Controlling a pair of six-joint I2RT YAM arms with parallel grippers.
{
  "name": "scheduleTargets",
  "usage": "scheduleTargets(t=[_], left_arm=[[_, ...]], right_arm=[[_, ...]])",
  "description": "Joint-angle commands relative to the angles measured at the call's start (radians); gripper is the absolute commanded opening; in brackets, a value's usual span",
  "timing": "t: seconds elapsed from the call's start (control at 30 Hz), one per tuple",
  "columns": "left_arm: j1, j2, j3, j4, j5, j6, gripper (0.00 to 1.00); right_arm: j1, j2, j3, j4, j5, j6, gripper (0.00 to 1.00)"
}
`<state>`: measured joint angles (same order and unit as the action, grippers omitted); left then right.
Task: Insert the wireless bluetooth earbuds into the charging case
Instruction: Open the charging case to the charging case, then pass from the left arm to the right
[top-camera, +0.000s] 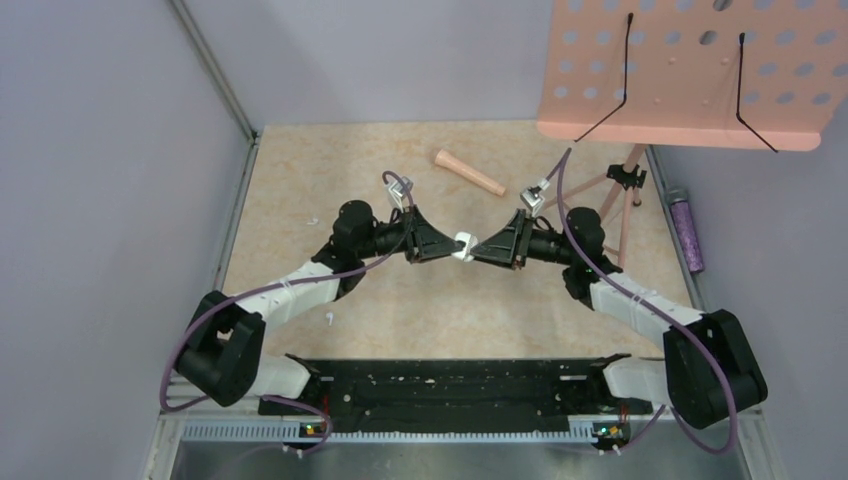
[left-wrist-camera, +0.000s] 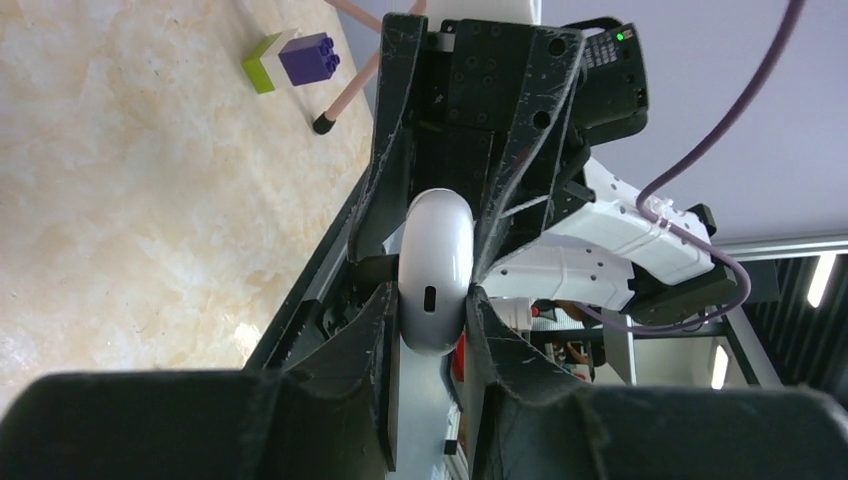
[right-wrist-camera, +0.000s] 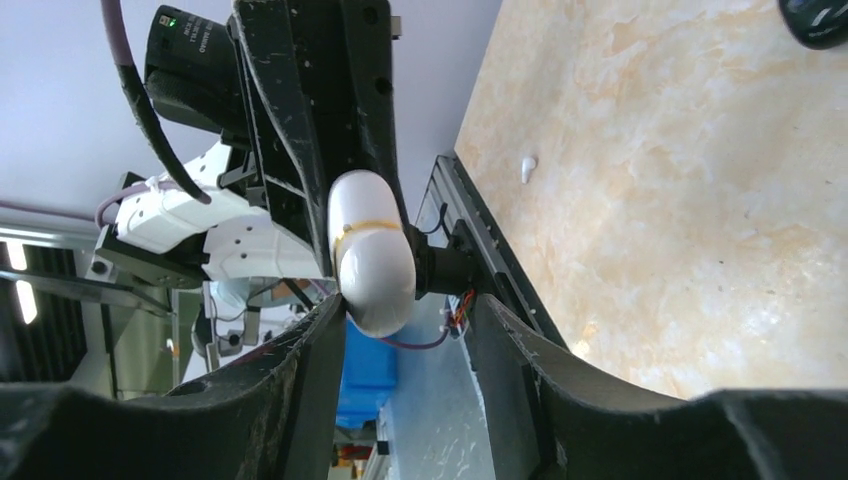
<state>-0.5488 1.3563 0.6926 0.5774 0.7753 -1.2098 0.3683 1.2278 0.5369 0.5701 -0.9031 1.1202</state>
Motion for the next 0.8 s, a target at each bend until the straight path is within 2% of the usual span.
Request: scheduleTargets(t=[0.0,0.3,0.43,0.77], left_arm=[[0.023,-0.073,0.002,0.145,0.019,-0.036,0.00],[0.033,-0.081,0.001,0.189,0.022,-0.068,0.00],[0.036,-0.070,0.001,0.223,0.026,-0.101,0.00],[0.045,0.023,-0.006,0.575,0.065,-0.406,0.00]], right_arm=[[-0.048,-0.019,-0.057,0.094,0.001,0.052,0.49],[-0.052,-0.009,-0.087,0.247,-0.038,0.122,0.49],[-0.053,0.000,-0.121,0.520,-0.040,0.246,0.50],[-0.053,0.149,-0.159,1.153,0.018,0.484,0.58]])
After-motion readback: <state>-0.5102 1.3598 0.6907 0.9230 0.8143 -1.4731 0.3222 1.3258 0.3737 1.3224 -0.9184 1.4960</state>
